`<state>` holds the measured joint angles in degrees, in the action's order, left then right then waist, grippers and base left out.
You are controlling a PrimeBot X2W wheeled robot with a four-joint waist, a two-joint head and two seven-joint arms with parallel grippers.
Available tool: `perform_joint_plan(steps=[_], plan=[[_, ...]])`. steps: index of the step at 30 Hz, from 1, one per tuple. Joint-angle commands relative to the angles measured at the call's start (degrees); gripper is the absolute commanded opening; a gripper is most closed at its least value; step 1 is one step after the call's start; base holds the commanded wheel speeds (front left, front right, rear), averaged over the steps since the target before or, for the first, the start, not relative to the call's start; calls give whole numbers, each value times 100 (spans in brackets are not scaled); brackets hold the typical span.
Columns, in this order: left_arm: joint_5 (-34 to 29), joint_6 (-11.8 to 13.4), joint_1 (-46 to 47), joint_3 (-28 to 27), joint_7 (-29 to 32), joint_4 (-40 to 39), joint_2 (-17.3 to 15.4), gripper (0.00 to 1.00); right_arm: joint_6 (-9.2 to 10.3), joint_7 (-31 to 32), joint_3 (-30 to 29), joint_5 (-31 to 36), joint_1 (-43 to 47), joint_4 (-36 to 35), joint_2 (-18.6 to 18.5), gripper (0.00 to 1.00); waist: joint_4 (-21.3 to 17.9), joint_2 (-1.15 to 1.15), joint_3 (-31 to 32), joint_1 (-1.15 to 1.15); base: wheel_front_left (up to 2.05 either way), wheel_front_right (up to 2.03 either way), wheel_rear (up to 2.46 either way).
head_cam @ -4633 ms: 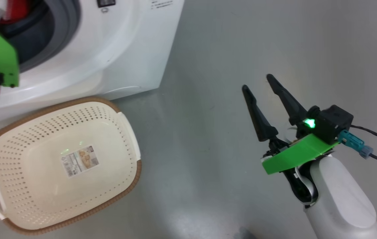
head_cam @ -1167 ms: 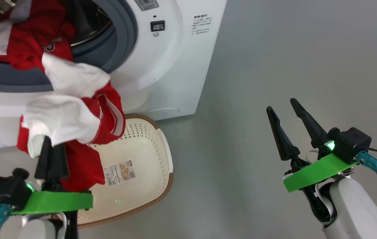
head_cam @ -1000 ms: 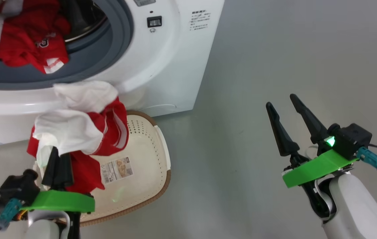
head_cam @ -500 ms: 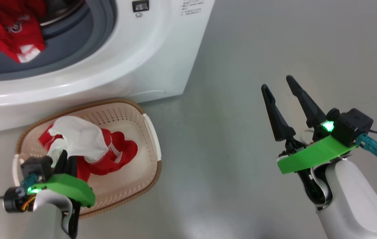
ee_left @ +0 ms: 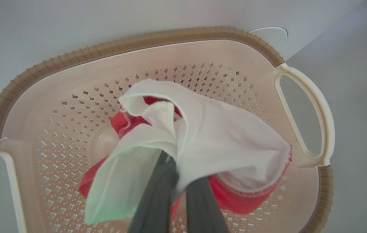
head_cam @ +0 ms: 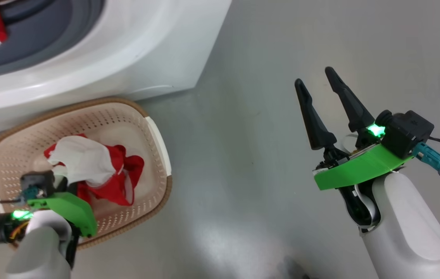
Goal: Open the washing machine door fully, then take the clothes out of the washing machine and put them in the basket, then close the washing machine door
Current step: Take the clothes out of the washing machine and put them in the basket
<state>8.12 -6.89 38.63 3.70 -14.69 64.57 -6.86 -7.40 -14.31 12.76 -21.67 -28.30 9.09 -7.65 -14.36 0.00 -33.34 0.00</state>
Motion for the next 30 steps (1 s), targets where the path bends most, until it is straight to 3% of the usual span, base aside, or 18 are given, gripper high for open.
perform_joint_plan(steps=[1,8,9,11,30], plan=[[-79,-35,83,-98,-30,71,-220,0,-9,-69,144,18,29,-160,32,100,-122,0,-173,0,0,0,0],[-100,-36,472,7,-23,691,-329,2,-9,-69,154,23,-66,-169,81,100,-210,0,-414,0,0,0,0],[-83,-36,499,4,-9,737,-335,20,-9,-69,158,23,-72,-165,86,100,-220,0,-427,0,0,0,0],[-14,-34,531,-36,44,807,-340,100,-9,-69,166,23,-80,-157,94,100,-233,0,-435,0,0,0,0],[449,-54,306,-105,-24,849,-158,100,-9,-69,221,17,148,43,-78,100,70,0,216,0,0,0,0]])
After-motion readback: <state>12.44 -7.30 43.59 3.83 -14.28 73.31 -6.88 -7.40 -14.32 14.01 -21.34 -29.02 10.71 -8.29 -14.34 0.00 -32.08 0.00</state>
